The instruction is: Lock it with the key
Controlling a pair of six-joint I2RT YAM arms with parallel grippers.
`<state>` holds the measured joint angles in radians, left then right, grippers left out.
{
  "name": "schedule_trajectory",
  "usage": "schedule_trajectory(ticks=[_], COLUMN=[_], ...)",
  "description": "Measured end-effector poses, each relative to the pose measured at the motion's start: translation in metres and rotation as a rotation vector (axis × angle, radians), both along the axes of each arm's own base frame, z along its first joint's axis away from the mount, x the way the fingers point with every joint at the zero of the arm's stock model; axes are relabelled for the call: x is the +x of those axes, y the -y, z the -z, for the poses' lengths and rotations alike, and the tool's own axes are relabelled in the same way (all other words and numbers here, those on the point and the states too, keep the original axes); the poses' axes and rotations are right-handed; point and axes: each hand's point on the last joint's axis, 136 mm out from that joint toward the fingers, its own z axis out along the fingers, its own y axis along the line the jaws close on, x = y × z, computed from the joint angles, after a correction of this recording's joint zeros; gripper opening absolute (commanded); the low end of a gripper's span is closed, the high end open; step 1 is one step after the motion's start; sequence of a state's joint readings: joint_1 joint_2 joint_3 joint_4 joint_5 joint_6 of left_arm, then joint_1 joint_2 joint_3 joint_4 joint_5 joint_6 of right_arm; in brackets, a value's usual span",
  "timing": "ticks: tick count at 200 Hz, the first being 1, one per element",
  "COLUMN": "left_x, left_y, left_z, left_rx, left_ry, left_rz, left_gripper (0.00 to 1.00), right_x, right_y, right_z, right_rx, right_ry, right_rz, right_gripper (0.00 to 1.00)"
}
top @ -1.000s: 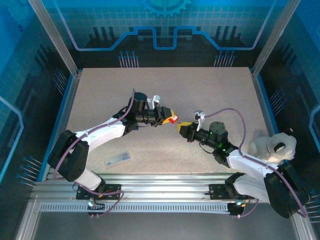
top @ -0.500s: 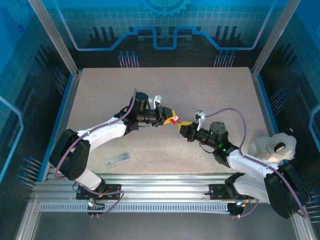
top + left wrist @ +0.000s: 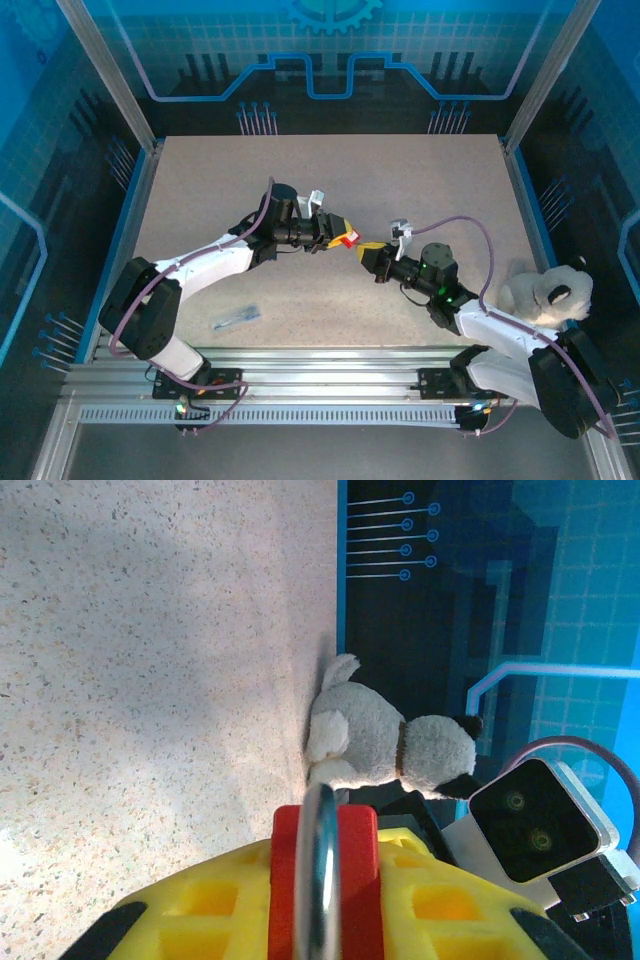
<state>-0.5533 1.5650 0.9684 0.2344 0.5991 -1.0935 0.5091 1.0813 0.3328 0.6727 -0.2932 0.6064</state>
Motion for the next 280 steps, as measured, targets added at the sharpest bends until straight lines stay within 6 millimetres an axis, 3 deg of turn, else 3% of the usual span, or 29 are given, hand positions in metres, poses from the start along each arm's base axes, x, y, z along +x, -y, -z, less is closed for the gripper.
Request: schedule_trajectory(ticks=[103,255,280], left_x=[0.0007,0.0028,0.0032], left_y=[0.0011,0.0014,0.0019], left_z=[0.0013,0.003,0.0051], left_rx=[0.003,0.013,0.016], left_ry=[-0.005,-0.001,-0.006], left_rz=[0.0,-0.018,-0.02], left_gripper=[0.0,0.0,0.0], right_x=[0.0007,0.0056,0.0065], right_y=[0.0018,0.0061,0.0067], right_z=[0.0008,0.0056,0.0073], right_rx=[0.019,0.158,0.188], right_ry=[-0.007,-0.145,-0.18], right_rz=[-0.01,-0.081,-0.099], right_gripper=[0.0,0.0,0.16])
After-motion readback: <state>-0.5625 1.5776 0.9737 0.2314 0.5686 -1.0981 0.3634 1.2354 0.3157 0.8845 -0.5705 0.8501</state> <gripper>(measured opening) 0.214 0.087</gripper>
